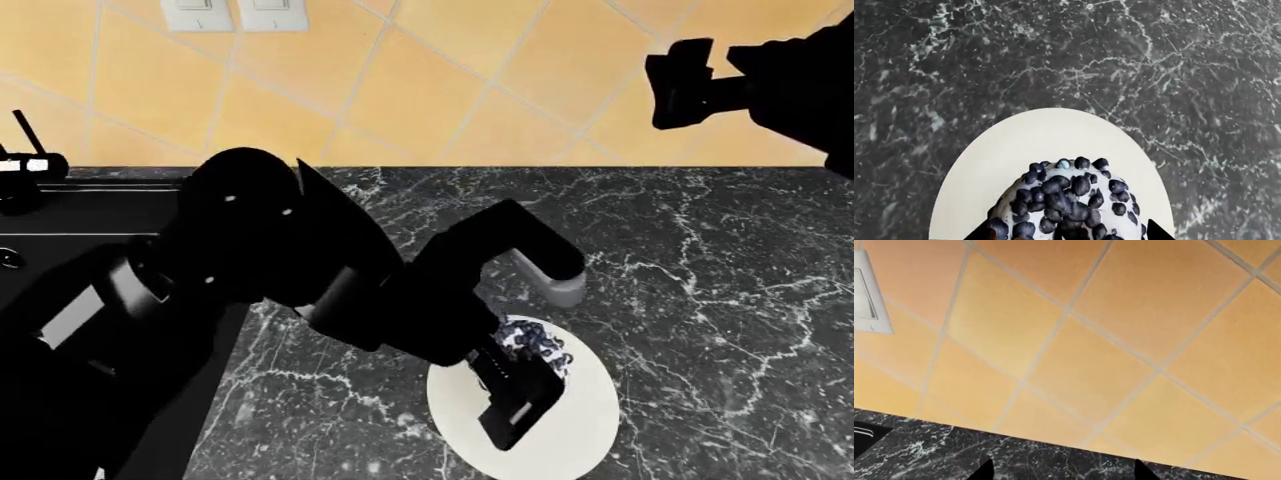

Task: Place the pastries on the plates.

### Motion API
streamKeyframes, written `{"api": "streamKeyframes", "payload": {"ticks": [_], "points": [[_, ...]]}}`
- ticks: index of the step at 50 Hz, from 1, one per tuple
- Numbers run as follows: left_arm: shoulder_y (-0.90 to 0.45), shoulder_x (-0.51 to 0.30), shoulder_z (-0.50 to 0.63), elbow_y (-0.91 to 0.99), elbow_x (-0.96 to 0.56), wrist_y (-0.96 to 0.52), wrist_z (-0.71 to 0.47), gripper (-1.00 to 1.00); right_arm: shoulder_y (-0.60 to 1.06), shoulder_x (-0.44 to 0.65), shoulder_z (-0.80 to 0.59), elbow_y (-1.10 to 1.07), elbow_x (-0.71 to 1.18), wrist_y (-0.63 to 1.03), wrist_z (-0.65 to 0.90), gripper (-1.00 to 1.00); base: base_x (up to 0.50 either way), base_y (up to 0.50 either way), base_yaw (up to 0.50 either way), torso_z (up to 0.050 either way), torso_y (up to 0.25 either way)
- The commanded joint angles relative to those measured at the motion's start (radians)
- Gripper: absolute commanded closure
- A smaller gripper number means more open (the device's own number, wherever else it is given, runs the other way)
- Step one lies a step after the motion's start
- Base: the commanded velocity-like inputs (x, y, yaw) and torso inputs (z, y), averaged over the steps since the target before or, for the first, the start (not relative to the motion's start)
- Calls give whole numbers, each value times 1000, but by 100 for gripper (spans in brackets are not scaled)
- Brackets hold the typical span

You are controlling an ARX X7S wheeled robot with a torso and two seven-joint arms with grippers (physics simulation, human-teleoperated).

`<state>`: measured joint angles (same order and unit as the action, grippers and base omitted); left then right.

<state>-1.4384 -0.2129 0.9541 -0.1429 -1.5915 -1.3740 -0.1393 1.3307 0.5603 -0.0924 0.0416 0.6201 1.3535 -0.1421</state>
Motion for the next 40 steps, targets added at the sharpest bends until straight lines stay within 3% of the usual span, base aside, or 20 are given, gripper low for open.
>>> {"api": "streamKeyframes", "payload": {"ticks": [1,14,15,36,40], "points": [[25,40,37,10,-7,11,-19,100,-5,0,7,-1,7,14,12,-100,0,0,0,0,0],[14,44,49,14,-34,9,-50,100,-7,-2,17,1,15,20,24,-100,0,0,0,0,0],[10,43,46,13,-41,9,-59,-100,-8,-2,18,2,16,20,25,-100,0,0,0,0,0],[-74,-63,-33,99,-240,14,-206,-100,-8,-4,22,2,31,18,28,-100,0,0,0,0,0],[-98,-99,-58,84,-222,24,-180,-100,-7,-3,21,4,32,21,32,-100,0,0,0,0,0]]}}
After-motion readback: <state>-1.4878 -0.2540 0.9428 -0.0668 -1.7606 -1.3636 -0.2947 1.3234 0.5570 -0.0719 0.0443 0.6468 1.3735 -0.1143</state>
